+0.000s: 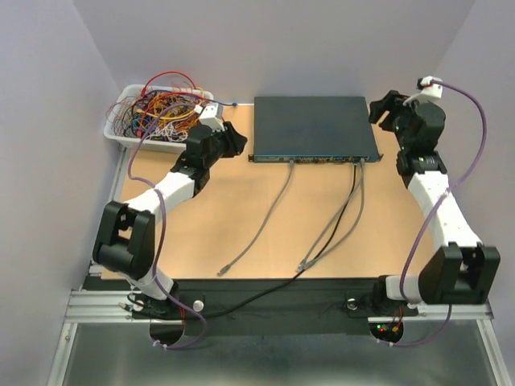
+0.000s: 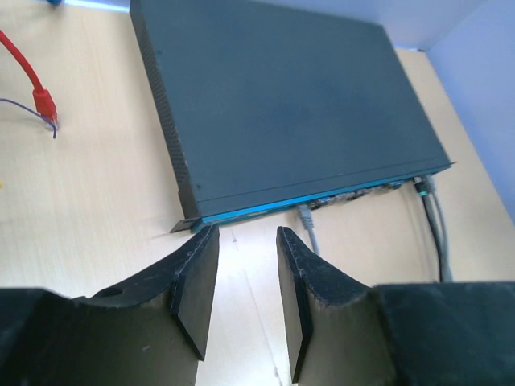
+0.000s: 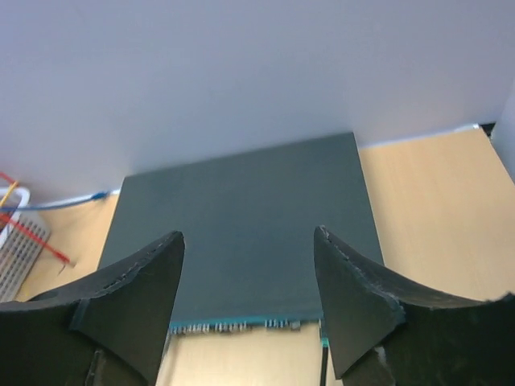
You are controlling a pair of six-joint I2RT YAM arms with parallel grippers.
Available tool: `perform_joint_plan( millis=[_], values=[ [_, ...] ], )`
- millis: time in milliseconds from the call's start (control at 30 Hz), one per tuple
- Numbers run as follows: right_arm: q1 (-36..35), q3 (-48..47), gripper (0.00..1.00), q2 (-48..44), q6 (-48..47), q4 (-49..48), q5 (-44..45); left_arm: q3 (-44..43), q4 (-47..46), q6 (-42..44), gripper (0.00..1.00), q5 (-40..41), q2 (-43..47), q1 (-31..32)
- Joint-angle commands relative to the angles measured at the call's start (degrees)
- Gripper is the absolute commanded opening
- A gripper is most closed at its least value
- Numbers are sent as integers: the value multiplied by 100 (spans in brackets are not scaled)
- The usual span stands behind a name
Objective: Insert the plug into the switch port
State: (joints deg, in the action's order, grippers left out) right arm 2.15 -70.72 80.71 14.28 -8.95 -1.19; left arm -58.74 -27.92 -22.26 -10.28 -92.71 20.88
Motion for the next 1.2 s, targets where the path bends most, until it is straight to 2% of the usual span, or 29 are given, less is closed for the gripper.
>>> perform_joint_plan(
  millis=[0,67,267,367,533,633,767,1000,1167],
  values=[
    [-31,900,74,-1465,39,163,13,196,233,29,46,236,971,240],
    [-31,1373,74,-2090,292,480,-39,249,505,37,46,464,1254,381],
    [-31,1956,73,-3016,1102,1324,-57,74,1560,222,46,913,2194,873],
    [-31,1992,73,-3402,1260,2367,504,-85,2551,433,47,1230,2739,987],
    [-31,2150,74,-3834,1296,3022,831,-111,3363,758,50,1801,3671,988],
    [-31,2246,74,-4001,1375,3171,752,134,3469,1021,50,1916,4075,988],
    [-31,2405,74,-4080,1287,3312,848,845,3066,1154,51,2004,4454,988],
    [-31,2404,79,-4046,1401,3312,901,1040,2854,1400,51,2144,4647,988],
    [-31,2326,80,-3590,1428,3338,1121,1102,2880,1418,51,2285,4613,979]
  ],
)
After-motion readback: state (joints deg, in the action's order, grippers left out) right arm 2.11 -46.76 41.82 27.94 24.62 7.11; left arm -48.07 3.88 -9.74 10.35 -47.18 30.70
